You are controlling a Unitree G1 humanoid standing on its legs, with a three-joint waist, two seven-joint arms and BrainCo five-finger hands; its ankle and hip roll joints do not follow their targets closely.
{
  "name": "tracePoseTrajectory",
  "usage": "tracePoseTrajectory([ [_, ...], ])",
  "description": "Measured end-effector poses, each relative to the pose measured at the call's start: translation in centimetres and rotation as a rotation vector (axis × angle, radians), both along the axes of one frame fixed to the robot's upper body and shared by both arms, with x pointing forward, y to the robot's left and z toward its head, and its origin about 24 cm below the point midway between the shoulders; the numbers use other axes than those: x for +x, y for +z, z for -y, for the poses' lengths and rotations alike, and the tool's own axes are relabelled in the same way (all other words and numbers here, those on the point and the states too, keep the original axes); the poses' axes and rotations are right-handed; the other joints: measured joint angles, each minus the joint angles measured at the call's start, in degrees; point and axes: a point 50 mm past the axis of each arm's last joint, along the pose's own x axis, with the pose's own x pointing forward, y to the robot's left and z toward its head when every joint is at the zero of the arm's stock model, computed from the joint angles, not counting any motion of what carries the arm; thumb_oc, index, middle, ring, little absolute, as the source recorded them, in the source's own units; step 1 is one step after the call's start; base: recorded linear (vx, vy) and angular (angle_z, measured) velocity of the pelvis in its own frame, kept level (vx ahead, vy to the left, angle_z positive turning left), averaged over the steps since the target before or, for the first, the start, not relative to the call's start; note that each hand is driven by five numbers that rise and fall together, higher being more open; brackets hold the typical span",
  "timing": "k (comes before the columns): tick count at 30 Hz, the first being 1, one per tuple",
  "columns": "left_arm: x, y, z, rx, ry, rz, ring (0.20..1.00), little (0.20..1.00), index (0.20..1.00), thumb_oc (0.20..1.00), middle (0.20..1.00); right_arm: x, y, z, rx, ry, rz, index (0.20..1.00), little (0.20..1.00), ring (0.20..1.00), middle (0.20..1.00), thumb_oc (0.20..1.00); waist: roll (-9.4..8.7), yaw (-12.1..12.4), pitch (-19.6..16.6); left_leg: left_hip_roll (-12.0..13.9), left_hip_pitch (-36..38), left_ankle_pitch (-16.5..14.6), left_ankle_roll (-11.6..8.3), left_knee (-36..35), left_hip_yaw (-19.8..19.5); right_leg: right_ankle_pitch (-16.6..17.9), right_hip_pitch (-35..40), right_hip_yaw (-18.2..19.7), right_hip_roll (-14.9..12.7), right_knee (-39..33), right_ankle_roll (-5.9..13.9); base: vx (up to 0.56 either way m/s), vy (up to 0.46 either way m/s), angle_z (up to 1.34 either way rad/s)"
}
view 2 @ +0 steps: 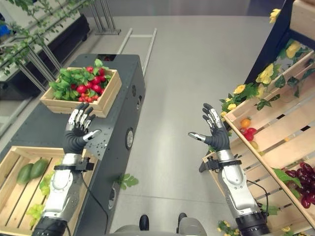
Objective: Pick up the fruits from the basket on one side to the basket on the other side
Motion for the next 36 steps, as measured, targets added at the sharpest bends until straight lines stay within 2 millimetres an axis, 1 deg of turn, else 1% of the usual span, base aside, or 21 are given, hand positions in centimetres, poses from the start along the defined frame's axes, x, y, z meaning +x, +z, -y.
tracePoseTrajectory([
  [2,0.0,-0.2,0.0,-0.001,0.0,-0.009,1.0,1.0,1.0,1.0,1.0,0.0,-0.8,0.3,-0.013,-0.02,-0.034,1.0,1.0,1.0,1.0,1.0,0.28,-0.08,-0.28,0.15,0.15,0.01,0.0,-0.15,0.17,0.66,0.57,0.12,0.19,-1.13,0.03,0.02,0.031,-0.08],
  [4,0.0,-1.1,-0.2,-0.004,0.01,-0.043,1.0,1.0,1.0,1.0,1.0,-0.2,-2.0,0.9,-0.022,-0.041,-0.085,1.0,1.0,1.0,1.0,1.0,0.45,-0.14,-0.46,0.21,0.7,0.0,0.01,-0.37,0.26,1.03,1.0,0.46,0.39,-1.85,-0.03,0.01,0.008,-0.09],
  [6,-0.1,-4.4,-1.0,0.015,0.046,-0.197,1.0,1.0,1.0,1.0,1.0,-0.7,-5.2,2.1,-0.044,-0.083,-0.234,1.0,1.0,1.0,1.0,1.0,0.7,-0.17,-1.39,0.37,0.77,-0.01,0.01,-0.54,0.3,1.09,1.03,0.57,0.56,-2.1,-0.05,0.0,0.001,-0.05],
  [7,-0.6,-6.0,-1.4,0.039,0.062,-0.278,1.0,1.0,1.0,1.0,1.0,-1.1,-6.3,2.5,-0.053,-0.093,-0.29,1.0,1.0,1.0,1.0,1.0,0.63,-0.16,-1.32,0.43,0.62,0.01,-0.03,-0.59,0.32,1.2,0.95,0.59,0.66,-2.21,-0.12,0.0,0.0,0.0],
  [8,-0.6,-6.7,-1.4,0.061,0.061,-0.309,1.0,1.0,1.0,1.0,1.0,-1.4,-6.8,2.7,-0.064,-0.092,-0.317,1.0,1.0,1.0,1.0,1.0,0.75,-0.1,-1.4,0.51,0.66,0.02,-0.04,-0.62,0.31,1.33,1.02,0.59,0.7,-2.45,-0.15,0.0,0.0,0.0],
  [9,-1.3,-9.2,-1.6,0.097,0.066,-0.433,1.0,1.0,1.0,1.0,1.0,-1.8,-8.0,3.0,-0.088,-0.083,-0.384,1.0,1.0,1.0,1.0,1.0,0.84,-0.11,-1.47,0.56,0.85,0.02,-0.05,-0.59,0.26,1.52,1.65,0.57,0.78,-3.0,-0.18,0.04,0.007,0.02],
  [10,-2.1,-10.7,-1.7,0.098,0.074,-0.518,1.0,1.0,1.0,1.0,1.0,-2.2,-8.6,3.1,-0.089,-0.084,-0.417,1.0,1.0,1.0,1.0,1.0,0.82,-0.19,-1.45,0.6,0.85,0.02,-0.06,-0.6,0.26,1.72,1.77,0.57,0.85,-3.45,-0.26,0.0,0.0,0.0],
  [11,-2.8,-11.8,-1.7,0.126,0.075,-0.568,1.0,1.0,1.0,1.0,1.0,-2.5,-9.1,3.1,-0.096,-0.083,-0.438,1.0,1.0,1.0,1.0,1.0,0.74,-0.13,-1.42,0.67,0.81,-0.02,-0.12,-0.71,0.26,1.91,1.86,0.56,0.92,-3.85,-0.2,0.0,0.0,0.0],
  [12,-3.7,-13.3,-1.9,0.169,0.069,-0.648,1.0,1.0,1.0,1.0,1.0,-2.8,-10.0,3.4,-0.112,-0.084,-0.481,1.0,1.0,1.0,1.0,1.0,0.67,-0.11,-1.47,0.7,0.91,0.03,-0.17,-0.85,0.25,2.25,2.16,0.52,0.99,-4.57,-0.2,0.0,0.0,0.0],
  [13,-5.1,-15.5,-2.2,0.211,0.077,-0.774,1.0,1.0,1.0,1.0,1.0,-3.6,-11.6,3.8,-0.164,-0.091,-0.566,1.0,1.0,1.0,1.0,1.0,0.53,-0.14,-1.76,0.67,0.94,0.02,-0.18,-0.76,0.26,2.49,2.57,0.54,0.96,-5.18,-0.2,0.0,0.0,0.0],
  [14,-5.7,-16.2,-2.2,0.215,0.083,-0.819,1.0,1.0,1.0,1.0,1.0,-4.0,-12.1,4.0,-0.179,-0.095,-0.598,1.0,1.0,1.0,1.0,1.0,0.47,-0.14,-1.75,0.66,0.94,0.01,-0.17,-0.8,0.25,2.59,2.81,0.52,0.95,-5.45,-0.16,0.0,0.0,0.0],
  [17,-8.4,-18.4,-2.3,0.259,0.079,-0.956,1.0,1.0,1.0,1.0,1.0,-6.1,-14.6,4.7,-0.269,-0.09,-0.74,1.0,1.0,1.0,1.0,1.0,0.0,0.19,-1.55,0.63,0.84,0.0,-0.17,-0.86,0.2,3.44,3.44,0.44,0.96,-7.16,-0.07,0.01,-0.006,0.01],
  [19,-9.4,-19.1,-2.3,0.284,0.069,-1.012,1.0,1.0,1.0,1.0,1.0,-7.0,-15.6,5.0,-0.296,-0.093,-0.798,1.0,1.0,1.0,1.0,1.0,-0.04,0.37,-1.55,0.6,0.83,0.0,-0.17,-0.87,0.17,4.15,4.04,0.37,0.95,-8.41,-0.04,0.0,0.0,0.0],
  [20,-9.9,-19.6,-2.3,0.311,0.053,-1.047,1.0,1.0,1.0,1.0,1.0,-7.8,-16.4,5.3,-0.309,-0.105,-0.852,1.0,1.0,1.0,1.0,1.0,-0.03,1.17,-1.55,0.58,0.89,0.0,-0.17,-0.87,0.14,4.67,4.8,0.31,0.97,-9.16,-0.04,0.0,0.0,0.0],
  [22,-10.9,-20.4,-2.1,0.334,0.038,-1.102,1.0,1.0,1.0,1.0,1.0,-9.3,-17.6,5.8,-0.319,-0.129,-0.938,1.0,1.0,1.0,1.0,1.0,-0.08,1.35,-1.55,0.55,0.88,0.01,-0.18,-0.88,0.08,5.43,5.34,0.21,0.98,-10.58,0.04,0.0,0.0,0.0],
  [23,-10.9,-20.6,-2.1,0.34,0.038,-1.119,1.0,1.0,1.0,1.0,1.0,-9.6,-17.9,5.9,-0.318,-0.135,-0.961,1.0,1.0,1.0,1.0,1.0,-0.09,1.35,-1.55,0.54,0.96,0.01,-0.18,-0.88,0.06,5.6,5.72,0.14,0.97,-10.87,-0.08,0.02,-0.006,0.05],
  [24,-12.1,-21.4,-1.9,0.35,0.032,-1.185,1.0,1.0,1.0,1.0,1.0,-10.6,-18.8,5.9,-0.314,-0.149,-1.021,1.0,1.0,1.0,1.0,1.0,-0.14,1.33,-1.64,0.51,1.02,0.0,-0.2,-0.89,0.0,5.82,5.85,0.01,0.96,-11.33,-0.11,0.0,0.0,0.0],
  [29,-14.7,-22.9,-0.7,0.324,0.014,-1.316,1.0,1.0,1.0,1.0,1.0,-13.9,-20.9,5.6,-0.288,-0.188,-1.195,1.0,1.0,1.0,1.0,1.0,-0.23,1.37,-1.64,0.52,0.86,-0.02,-0.24,-0.9,0.01,6.03,5.81,-0.01,0.98,-11.64,-0.15,0.0,0.0,0.0],
  [31,-14.9,-23.0,-0.6,0.323,0.009,-1.33,1.0,1.0,1.0,1.0,1.0,-14.6,-21.2,5.5,-0.281,-0.196,-1.222,1.0,1.0,1.0,1.0,1.0,-0.37,1.36,-1.63,0.52,0.8,-0.02,-0.23,-0.91,0.01,6.03,5.76,-0.01,0.98,-11.65,-0.15,0.03,-0.006,0.0],
  [35,-14.6,-22.9,-0.5,0.324,0.006,-1.317,1.0,1.0,1.0,1.0,1.0,-14.7,-21.4,5.0,-0.269,-0.194,-1.231,1.0,1.0,1.0,1.0,1.0,-0.83,1.35,-1.99,0.52,0.83,-0.03,-0.23,-0.9,0.0,6.04,5.79,-0.01,0.99,-11.67,-0.16,0.0,0.0,0.0],
  [36,-14.6,-22.9,-0.5,0.327,0.004,-1.317,1.0,1.0,1.0,1.0,1.0,-15.1,-21.6,4.8,-0.263,-0.194,-1.244,1.0,1.0,1.0,1.0,1.0,-0.99,1.28,-2.16,0.52,0.84,-0.03,-0.22,-0.9,0.0,6.04,5.79,-0.01,0.99,-11.69,-0.16,0.0,0.0,0.0],
])
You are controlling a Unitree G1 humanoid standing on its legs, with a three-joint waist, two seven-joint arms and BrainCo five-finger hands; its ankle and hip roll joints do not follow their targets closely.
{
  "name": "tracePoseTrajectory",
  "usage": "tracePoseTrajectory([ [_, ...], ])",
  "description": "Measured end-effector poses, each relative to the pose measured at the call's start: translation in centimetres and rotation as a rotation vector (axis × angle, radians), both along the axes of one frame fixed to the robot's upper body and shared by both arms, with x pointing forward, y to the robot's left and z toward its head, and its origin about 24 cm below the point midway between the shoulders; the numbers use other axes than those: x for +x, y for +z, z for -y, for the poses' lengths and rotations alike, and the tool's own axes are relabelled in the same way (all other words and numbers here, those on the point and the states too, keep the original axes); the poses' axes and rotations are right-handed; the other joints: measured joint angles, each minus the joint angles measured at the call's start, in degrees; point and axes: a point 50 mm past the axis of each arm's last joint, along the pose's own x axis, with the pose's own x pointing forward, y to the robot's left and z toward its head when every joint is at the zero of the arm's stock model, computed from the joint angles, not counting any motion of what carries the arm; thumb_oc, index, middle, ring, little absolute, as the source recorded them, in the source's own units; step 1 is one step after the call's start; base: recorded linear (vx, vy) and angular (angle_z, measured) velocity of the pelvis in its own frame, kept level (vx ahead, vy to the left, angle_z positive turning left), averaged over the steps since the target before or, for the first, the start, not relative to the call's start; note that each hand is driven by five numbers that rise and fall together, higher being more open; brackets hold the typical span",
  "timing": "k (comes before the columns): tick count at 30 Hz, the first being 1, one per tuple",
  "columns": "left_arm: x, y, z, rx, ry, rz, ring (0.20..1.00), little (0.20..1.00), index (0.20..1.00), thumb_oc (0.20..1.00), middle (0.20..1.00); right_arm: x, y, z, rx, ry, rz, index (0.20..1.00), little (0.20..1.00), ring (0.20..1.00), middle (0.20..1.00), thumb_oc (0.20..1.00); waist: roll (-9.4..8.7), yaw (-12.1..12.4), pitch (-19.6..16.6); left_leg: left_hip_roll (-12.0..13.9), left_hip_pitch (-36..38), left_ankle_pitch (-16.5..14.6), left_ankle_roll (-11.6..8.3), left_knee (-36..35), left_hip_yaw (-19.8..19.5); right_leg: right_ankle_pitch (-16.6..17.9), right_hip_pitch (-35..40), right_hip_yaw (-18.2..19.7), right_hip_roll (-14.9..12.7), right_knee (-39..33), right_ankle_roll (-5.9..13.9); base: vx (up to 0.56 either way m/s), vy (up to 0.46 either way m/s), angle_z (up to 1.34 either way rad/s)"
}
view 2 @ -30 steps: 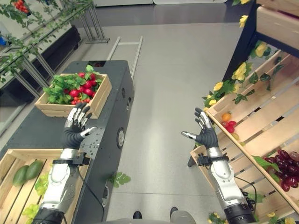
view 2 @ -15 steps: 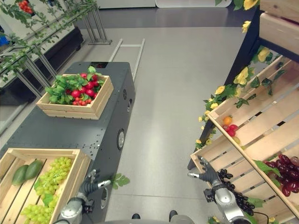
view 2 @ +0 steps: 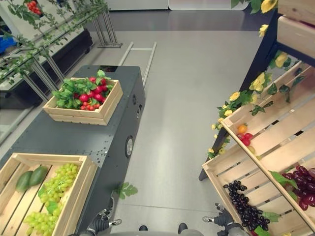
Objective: Pick up the fruits from the basket on one side to the basket on the other side
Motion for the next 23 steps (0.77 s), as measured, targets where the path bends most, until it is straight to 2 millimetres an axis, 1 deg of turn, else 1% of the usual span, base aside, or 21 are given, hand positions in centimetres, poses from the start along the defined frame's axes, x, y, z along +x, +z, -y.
tracePoseTrajectory([
  [1,0.0,0.0,0.0,0.0,-0.002,-0.001,1.0,1.0,1.0,1.0,1.0,0.2,0.0,-0.2,0.004,0.0,0.002,1.0,1.0,1.0,1.0,1.0,-0.1,0.03,-0.12,0.0,0.0,0.0,0.0,0.0,0.0,0.0,0.01,0.0,0.0,-0.01,0.0,0.0,0.0,0.0],
  [3,0.1,0.0,0.0,0.001,-0.005,-0.003,1.0,1.0,1.0,1.0,1.0,-0.4,-0.4,-0.3,0.005,-0.011,-0.034,1.0,1.0,1.0,1.0,1.0,-0.4,0.06,-0.46,-0.02,0.0,0.0,0.0,0.0,0.0,0.0,0.01,0.0,-0.02,0.0,0.0,0.0,0.0,0.0],
  [5,0.0,0.0,0.0,0.003,-0.009,-0.009,1.0,1.0,1.0,1.0,1.0,-0.5,-0.4,-0.3,0.003,-0.013,-0.039,1.0,1.0,1.0,1.0,1.0,-0.5,0.05,-0.53,-0.03,0.02,0.0,0.01,-0.01,0.0,0.02,0.01,0.01,-0.03,0.03,-0.02,0.0,0.0,0.0],
  [13,-0.1,-0.1,0.3,0.0,-0.027,-0.02,1.0,1.0,1.0,1.0,1.0,-0.9,-0.5,-0.3,0.0,-0.021,-0.058,1.0,1.0,1.0,1.0,1.0,-0.17,0.04,-1.68,-0.04,0.08,-0.02,0.02,-0.01,0.03,0.05,-0.02,0.23,0.01,0.02,-0.07,0.0,0.0,0.0],
  [23,-0.2,-0.2,0.3,-0.002,-0.028,-0.028,1.0,1.0,1.0,1.0,1.0,-1.1,-0.6,-0.2,-0.005,-0.026,-0.069,1.0,1.0,1.0,1.0,1.0,-0.23,0.03,-1.86,-0.06,0.29,-0.03,0.03,-0.01,0.11,0.21,0.04,0.59,0.04,0.01,-0.12,0.0,0.0,-0.01],
])
